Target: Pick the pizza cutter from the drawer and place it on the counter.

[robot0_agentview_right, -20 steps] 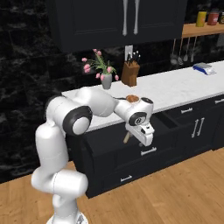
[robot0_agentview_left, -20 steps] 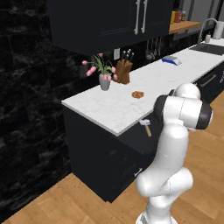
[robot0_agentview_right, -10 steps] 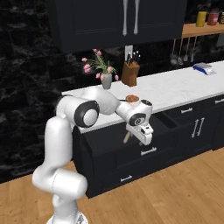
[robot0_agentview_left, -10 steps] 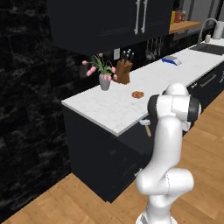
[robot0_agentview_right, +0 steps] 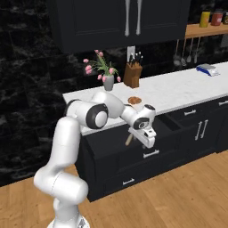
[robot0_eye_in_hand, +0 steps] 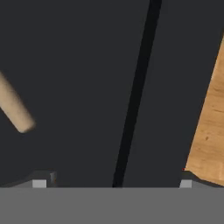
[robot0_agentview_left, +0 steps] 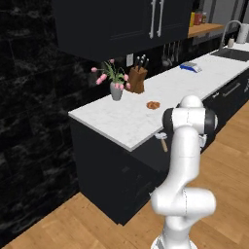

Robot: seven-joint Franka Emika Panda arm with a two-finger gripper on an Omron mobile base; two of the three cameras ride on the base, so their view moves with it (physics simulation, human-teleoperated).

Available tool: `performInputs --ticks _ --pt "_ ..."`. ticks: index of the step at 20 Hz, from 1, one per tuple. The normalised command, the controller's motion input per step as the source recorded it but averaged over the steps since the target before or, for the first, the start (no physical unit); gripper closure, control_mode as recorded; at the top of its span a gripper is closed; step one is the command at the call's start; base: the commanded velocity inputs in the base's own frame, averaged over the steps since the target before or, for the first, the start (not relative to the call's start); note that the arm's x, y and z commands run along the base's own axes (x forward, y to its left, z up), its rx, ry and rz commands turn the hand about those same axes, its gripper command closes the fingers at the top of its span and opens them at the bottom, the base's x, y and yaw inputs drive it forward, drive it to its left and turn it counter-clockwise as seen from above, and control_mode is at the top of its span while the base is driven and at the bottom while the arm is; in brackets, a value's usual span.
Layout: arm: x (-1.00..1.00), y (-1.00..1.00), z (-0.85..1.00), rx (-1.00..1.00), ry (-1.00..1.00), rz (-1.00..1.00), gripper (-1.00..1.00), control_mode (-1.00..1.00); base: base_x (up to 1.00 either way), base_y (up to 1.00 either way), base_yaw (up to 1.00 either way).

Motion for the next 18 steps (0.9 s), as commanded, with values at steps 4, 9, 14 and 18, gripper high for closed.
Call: performInputs --ticks 4,9,14,18 --pt "-0.05 0.0 -0.26 -0.04 0.01 0.07 -1.0 -1.0 0.0 0.0 0.0" --pt "-0.8 -0.17 -0.1 -0.01 0.02 0.02 -1.0 -1.0 0.0 0.0 0.0" --pt "-1.0 -0.61 0.0 0.0 0.0 0.0 -1.0 -1.0 0.0 0.0 0.0" --pt "-1.0 -0.77 0.06 0.02 0.0 0.0 -1.0 -1.0 0.0 0.0 0.0"
